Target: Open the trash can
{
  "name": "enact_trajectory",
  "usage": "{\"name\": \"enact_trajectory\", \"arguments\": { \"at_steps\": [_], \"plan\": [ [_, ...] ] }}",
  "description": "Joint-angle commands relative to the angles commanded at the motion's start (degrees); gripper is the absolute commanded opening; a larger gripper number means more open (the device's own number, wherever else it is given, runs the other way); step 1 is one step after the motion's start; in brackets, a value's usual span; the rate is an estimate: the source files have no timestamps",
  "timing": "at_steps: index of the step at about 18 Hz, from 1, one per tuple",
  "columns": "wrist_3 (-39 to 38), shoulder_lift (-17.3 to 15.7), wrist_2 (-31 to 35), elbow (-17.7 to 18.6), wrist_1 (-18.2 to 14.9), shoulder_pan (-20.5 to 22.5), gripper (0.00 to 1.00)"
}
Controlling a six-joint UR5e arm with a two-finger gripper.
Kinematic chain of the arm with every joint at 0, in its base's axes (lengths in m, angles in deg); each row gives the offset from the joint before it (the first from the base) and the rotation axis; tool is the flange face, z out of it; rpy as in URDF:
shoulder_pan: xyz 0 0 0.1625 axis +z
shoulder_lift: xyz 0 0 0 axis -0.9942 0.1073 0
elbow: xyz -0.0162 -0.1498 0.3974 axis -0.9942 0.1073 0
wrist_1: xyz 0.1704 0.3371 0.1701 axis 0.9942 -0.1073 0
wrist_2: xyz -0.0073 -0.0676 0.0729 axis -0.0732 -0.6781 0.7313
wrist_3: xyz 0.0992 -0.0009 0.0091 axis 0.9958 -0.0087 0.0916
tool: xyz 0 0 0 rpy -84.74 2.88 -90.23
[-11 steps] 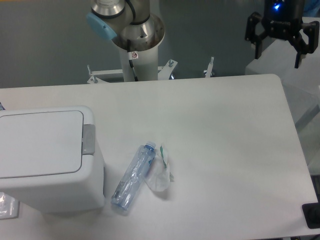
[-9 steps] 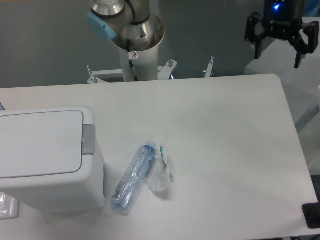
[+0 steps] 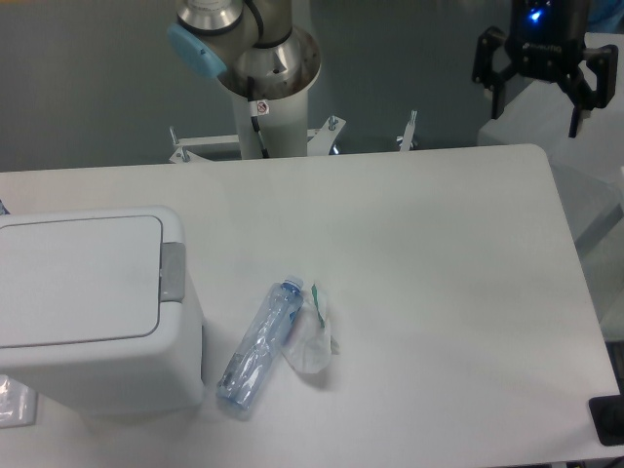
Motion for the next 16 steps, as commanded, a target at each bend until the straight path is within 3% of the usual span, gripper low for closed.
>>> {"name": "enact_trajectory", "arguments": {
  "at_steps": [7,11,16],
  "plan": [
    [-14.8,-0.3,-3.7,0.0,0.2,-5.8,1.00],
    [-28.2,-0.3,-8.6,0.3,4.2,-10.5,1.00],
    [-42.2,0.4,-8.9,0.8,9.0,-16.0,1.00]
  ]
}}
